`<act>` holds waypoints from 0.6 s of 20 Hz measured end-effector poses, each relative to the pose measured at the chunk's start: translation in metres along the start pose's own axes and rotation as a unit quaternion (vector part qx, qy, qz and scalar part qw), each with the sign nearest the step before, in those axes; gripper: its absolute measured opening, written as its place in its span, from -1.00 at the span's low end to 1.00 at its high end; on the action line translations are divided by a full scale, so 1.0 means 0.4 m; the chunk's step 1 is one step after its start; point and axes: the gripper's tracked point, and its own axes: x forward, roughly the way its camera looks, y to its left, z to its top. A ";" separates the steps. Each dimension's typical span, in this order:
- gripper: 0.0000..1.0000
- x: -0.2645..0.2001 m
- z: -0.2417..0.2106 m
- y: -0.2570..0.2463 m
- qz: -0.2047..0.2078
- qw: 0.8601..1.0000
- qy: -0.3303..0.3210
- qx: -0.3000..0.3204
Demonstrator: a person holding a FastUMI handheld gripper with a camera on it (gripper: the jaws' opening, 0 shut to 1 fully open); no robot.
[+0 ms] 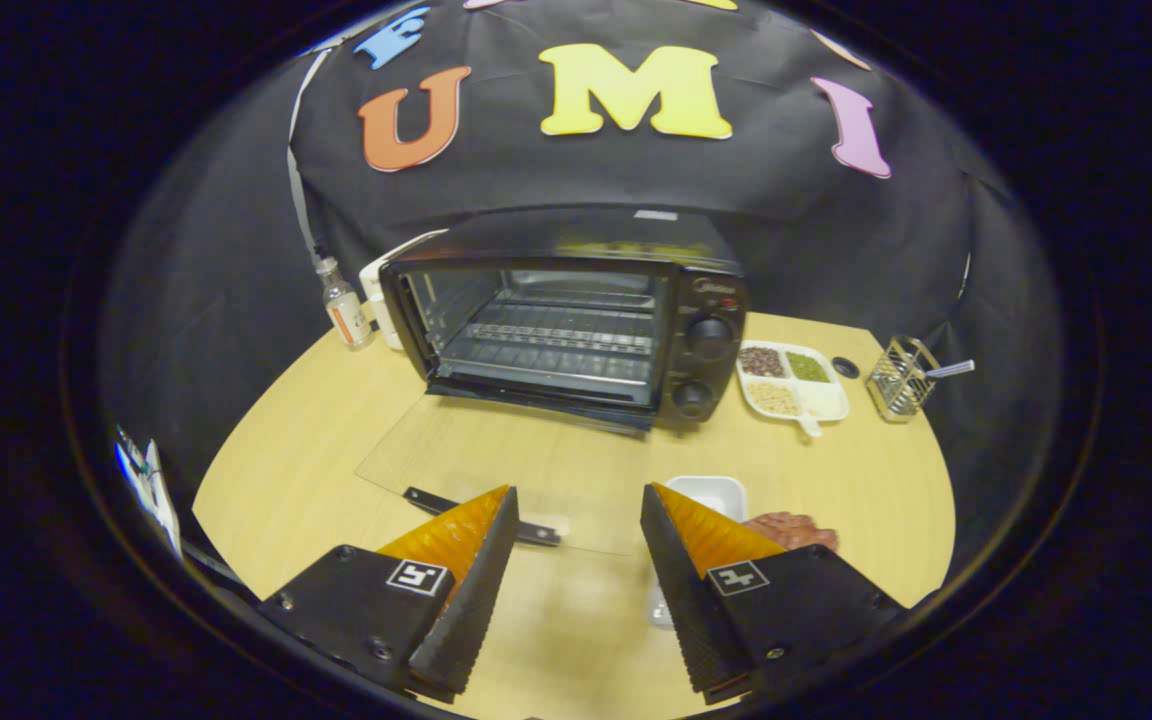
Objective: Open the toaster oven, put the food inside, and close the toaster oven door.
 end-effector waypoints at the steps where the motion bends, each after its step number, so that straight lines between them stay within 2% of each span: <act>1: 0.61 -0.014 -0.003 -0.046 -0.003 1.000 0.005 0.003; 6: 0.60 -0.041 -0.045 -0.239 0.004 0.998 0.037 0.055; 8: 0.52 -0.020 -0.067 -0.286 0.020 0.995 0.056 0.079; 11: 0.45 0.013 -0.117 -0.304 0.069 0.984 0.096 0.134; 12: 0.37 0.020 -0.128 -0.299 0.089 0.979 0.103 0.153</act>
